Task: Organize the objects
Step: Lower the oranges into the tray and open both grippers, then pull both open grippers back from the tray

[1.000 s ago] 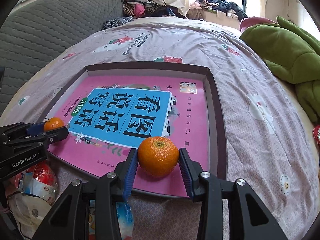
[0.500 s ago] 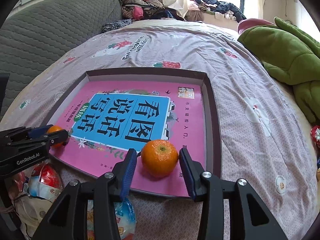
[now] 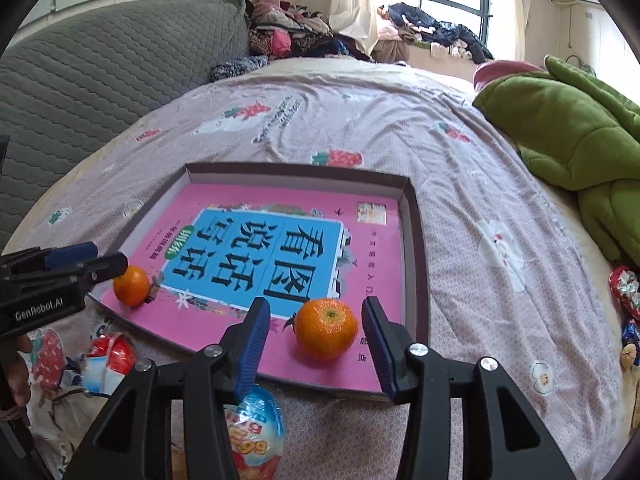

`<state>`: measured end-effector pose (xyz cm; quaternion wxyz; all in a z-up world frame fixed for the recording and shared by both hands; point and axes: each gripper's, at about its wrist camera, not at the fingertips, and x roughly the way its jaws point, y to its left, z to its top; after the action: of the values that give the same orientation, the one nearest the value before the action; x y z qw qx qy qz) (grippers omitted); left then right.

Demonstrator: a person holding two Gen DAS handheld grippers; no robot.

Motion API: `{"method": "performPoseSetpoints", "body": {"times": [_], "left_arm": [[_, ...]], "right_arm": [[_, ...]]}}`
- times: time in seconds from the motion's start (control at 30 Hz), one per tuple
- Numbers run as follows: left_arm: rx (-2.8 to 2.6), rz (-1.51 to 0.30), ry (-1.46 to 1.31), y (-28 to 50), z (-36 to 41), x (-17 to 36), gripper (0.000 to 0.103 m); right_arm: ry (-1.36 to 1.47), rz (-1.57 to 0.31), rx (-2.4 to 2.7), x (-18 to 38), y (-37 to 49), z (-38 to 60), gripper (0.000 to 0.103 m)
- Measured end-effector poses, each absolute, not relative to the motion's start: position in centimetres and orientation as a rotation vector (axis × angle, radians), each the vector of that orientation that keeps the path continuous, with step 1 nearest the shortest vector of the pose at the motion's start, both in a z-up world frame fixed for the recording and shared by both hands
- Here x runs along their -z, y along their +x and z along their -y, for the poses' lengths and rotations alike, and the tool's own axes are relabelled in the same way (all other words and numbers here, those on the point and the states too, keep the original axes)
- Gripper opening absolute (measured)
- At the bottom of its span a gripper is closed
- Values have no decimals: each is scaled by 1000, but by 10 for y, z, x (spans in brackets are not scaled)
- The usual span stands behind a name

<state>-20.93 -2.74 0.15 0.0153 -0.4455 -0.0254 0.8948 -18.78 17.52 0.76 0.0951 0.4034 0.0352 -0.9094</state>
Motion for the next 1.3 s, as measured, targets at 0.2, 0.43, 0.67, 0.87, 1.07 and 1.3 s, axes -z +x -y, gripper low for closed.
{"method": "performPoseSetpoints", "body": {"times": [0.2,0.43,0.67,0.87,1.07,1.3], "left_arm": [[-2825,63,-1314,-187,24,-19,59],[-2880,20,-1194,-157,14,-47,63],[-2919,3,-1099,-130,8,-70,64],[-2941,9,-1049,-114,12,-89,64],[-2957,23,-1004,-97,15,-103,64],[-2947,15,-994,-83,13,-105,64]], "right_arm": [[1094,-108,2720,-32,-170,-171,54],[937,-120,2759,-66,-141,-165,56],[827,-80,2773,-91,-116,-164,58],[774,-55,2775,-104,-98,-164,60],[748,-31,2782,-112,-82,-169,62],[723,-1,2789,-117,-67,-175,62]]}}
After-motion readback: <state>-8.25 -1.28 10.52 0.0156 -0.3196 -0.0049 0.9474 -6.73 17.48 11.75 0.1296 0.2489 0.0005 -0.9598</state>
